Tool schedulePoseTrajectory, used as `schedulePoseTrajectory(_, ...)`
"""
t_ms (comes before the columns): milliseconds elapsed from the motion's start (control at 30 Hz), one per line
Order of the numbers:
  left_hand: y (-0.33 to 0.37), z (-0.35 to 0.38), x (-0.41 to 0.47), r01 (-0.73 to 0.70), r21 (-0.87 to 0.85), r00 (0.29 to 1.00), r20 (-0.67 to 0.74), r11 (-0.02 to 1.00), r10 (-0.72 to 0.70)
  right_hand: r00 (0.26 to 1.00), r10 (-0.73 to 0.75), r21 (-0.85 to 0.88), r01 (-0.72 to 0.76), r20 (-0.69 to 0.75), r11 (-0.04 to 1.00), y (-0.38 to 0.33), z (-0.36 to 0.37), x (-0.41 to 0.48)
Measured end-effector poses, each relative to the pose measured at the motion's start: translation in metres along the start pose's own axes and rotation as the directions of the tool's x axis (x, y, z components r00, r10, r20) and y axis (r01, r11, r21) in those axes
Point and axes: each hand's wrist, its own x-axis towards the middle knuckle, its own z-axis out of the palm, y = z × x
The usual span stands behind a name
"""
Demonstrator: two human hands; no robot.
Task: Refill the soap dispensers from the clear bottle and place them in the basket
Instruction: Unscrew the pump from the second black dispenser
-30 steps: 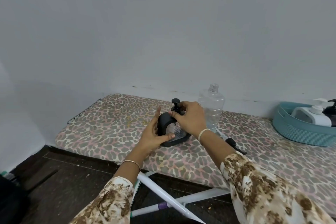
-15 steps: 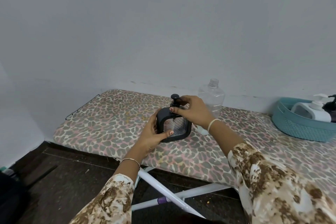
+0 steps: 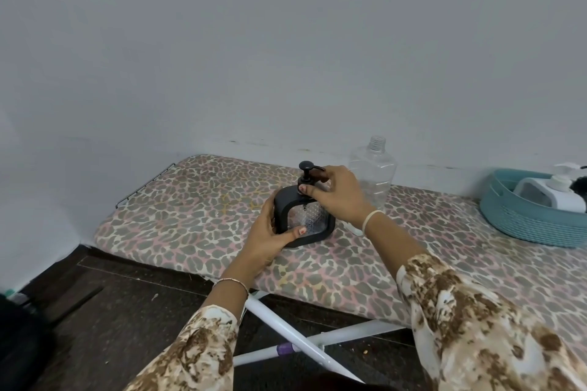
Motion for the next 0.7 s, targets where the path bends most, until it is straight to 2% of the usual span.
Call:
schedulePoseTrajectory(100, -0.001, -0.002, -0.001, 0.002, -0.008, 1.000, 0.008, 1.000, -0.002, 0.992, 0.024, 0.270, -0.058, 0.126, 0.961, 0.004, -0.006, -0.001)
schedulePoseTrajectory(167, -0.001, -0.001, -0.002, -0.006, -0.007, 1.000, 0.000, 1.000, 0.006, 0.990, 0.014, 0.336, -0.061, 0.141, 0.940, 0.003, -0.007, -0.003)
schedulePoseTrajectory(300, 0.000, -0.001, -0.004, -0.031, 0.017, 1.000, 0.002, 0.999, 0.031, 0.997, 0.030, 0.069, -0.024, -0.076, 0.997, -0.007, 0.001, -0.007)
schedulePoseTrajectory(333, 0.000, -0.001, -0.005, -0.034, 0.021, 0.999, 0.002, 0.999, 0.034, 0.994, 0.031, 0.046, -0.026, -0.107, 0.999, -0.009, 0.004, -0.008)
schedulePoseTrajectory(500, 0.000, 0.000, -0.005, -0.031, 0.039, 1.000, -0.001, 0.999, 0.031, 0.996, 0.092, 0.301, -0.086, -0.006, 0.950, -0.015, 0.010, -0.008)
schedulePoseTrajectory(633, -0.001, -0.001, -0.004, -0.046, 0.054, 0.999, -0.013, 0.997, 0.047, 0.988, 0.079, 0.110, -0.064, -0.135, 0.992, -0.013, 0.013, -0.007)
schedulePoseTrajectory(700, -0.001, -0.001, -0.004, -0.047, 0.061, 0.999, -0.017, 0.997, 0.048, 0.987, 0.106, 0.134, -0.089, -0.124, 0.987, -0.013, 0.014, -0.009)
